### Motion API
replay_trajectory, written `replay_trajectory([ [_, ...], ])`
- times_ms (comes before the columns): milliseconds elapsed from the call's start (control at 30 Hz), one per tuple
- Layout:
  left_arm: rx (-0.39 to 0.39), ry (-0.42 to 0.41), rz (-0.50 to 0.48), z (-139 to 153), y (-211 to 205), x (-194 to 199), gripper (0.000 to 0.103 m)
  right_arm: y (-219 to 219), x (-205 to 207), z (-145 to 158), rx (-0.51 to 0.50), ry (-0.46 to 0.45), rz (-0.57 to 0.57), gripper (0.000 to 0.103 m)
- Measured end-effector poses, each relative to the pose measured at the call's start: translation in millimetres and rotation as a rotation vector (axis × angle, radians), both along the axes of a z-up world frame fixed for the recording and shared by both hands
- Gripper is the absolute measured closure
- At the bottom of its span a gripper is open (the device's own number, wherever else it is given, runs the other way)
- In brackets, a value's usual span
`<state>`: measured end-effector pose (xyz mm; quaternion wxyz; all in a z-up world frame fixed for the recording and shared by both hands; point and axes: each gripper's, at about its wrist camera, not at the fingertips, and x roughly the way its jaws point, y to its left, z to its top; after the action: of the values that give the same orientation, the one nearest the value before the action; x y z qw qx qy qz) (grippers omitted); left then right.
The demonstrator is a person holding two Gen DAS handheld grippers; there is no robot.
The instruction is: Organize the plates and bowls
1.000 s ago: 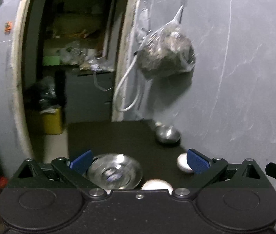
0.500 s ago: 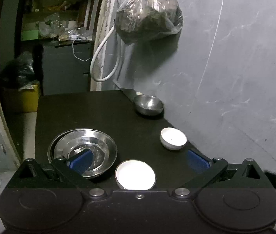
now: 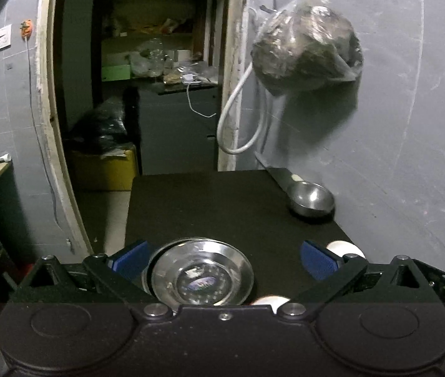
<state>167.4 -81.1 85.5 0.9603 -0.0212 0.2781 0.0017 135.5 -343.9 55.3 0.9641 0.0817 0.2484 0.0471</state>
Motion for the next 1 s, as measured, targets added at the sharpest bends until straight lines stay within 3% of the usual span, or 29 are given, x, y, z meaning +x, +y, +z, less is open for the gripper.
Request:
replay_trajectory([
  [100, 0.004, -0.01, 0.005, 4.4, 11.9, 2.3, 0.001, 10.2, 7.6, 2.5, -0.005, 0.015, -0.01, 0.0],
  [233, -0.052, -0.034, 0.004, -5.7, 31.5, 3.4, 0.001, 26.6, 10.1, 3.9, -0.036, 0.013, 0.008, 0.0],
  [300, -0.051, 0.02, 0.024, -12.9, 34.0, 13.2, 0.001, 32.8, 10.6, 2.0, -0.064, 0.037, 0.006, 0.0],
  [400, -0.087, 0.023, 0.002, -16.1, 38.8, 21.1, 0.001, 33.0, 17.7, -0.3, -0.066, 0.061, -0.004, 0.0],
  [567, -0.079, 0.053, 0.026, -28.9, 37.8, 48.2, 0.001, 30.0, 46.9, -10.4, -0.062, 0.117, 0.002, 0.0],
  [867, -0.025, 0.078, 0.036, -44.7, 9.0, 143.8, 0.001, 10.0, 153.0, -32.4, -0.045, 0.15, -0.011, 0.0],
  [1000, -0.01, 0.094, 0.015, -56.9, -14.7, 192.4, 0.001, 0.3, 201.8, -53.1, 0.018, 0.178, -0.021, 0.0],
])
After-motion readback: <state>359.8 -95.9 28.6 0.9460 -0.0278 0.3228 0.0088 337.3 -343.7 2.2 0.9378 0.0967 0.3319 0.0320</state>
